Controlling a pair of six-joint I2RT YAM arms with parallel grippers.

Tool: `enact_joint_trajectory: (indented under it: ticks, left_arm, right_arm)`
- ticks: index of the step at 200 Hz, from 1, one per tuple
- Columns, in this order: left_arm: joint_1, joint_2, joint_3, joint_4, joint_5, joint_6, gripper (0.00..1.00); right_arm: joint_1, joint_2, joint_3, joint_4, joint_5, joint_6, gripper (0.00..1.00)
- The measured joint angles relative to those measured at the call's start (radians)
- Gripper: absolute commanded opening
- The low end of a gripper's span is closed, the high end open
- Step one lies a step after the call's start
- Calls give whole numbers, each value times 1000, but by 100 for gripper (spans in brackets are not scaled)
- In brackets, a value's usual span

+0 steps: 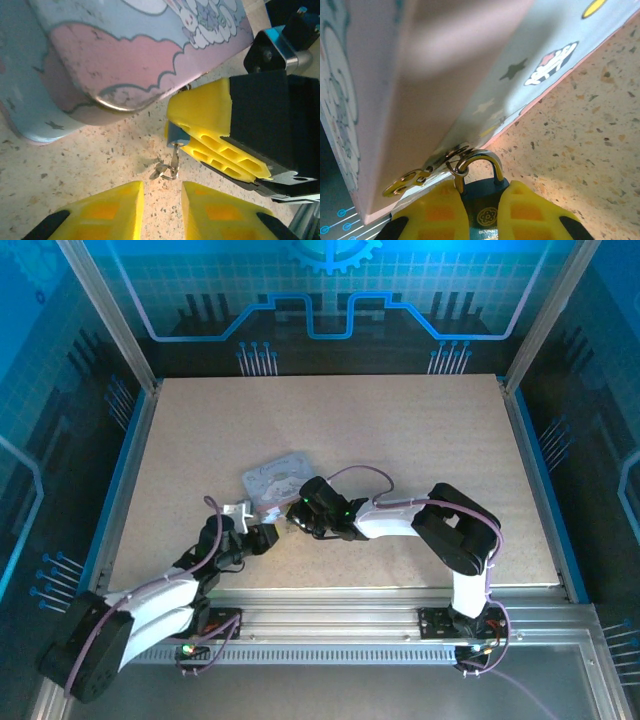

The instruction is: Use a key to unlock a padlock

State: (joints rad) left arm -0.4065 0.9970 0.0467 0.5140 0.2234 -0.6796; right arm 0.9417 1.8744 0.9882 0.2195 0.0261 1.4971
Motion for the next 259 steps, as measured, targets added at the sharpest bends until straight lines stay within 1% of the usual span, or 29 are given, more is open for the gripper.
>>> enact_joint_trajectory:
  ticks: [17, 53, 88, 123, 140, 152, 165, 185, 196, 222, 259]
  left_arm:
    - [0, 61, 0, 64, 22, 0, 25]
    - [0, 186, 2, 198, 47, -2, 19]
    - [-4, 343, 7, 339, 49, -4, 11]
    - [-10, 472, 10, 477, 48, -4, 9]
    - [-11, 515, 10, 532, 48, -12, 4]
    - [-11, 540, 10, 564, 48, -21, 4]
    - [-14, 560, 10, 592, 46, -26, 7]
    - [-18, 577, 6, 620, 32, -31, 18]
    - [-19, 576, -2, 631, 24, -28, 23]
    - [-23, 545, -18, 631, 4, -25, 26]
    - [-23, 438, -25, 536, 0, -7, 26]
  right_arm:
    - [0, 0, 0, 0, 0, 3, 0]
    - [0, 0, 0, 0, 0, 4, 0]
    - [0, 0, 0, 0, 0, 6, 0]
    - [0, 0, 0, 0, 0, 7, 0]
    - [0, 0, 0, -1, 3, 7, 0]
    - [0, 0, 0, -1, 8, 7, 0]
    - [-1, 0, 0, -1, 13, 7, 0]
    - [-3, 0, 0, -1, 16, 7, 0]
    - [-5, -1, 0, -1, 14, 7, 0]
    - [-7, -7, -1, -8, 6, 14, 0]
    - [-7, -7, -1, -9, 0, 14, 0]
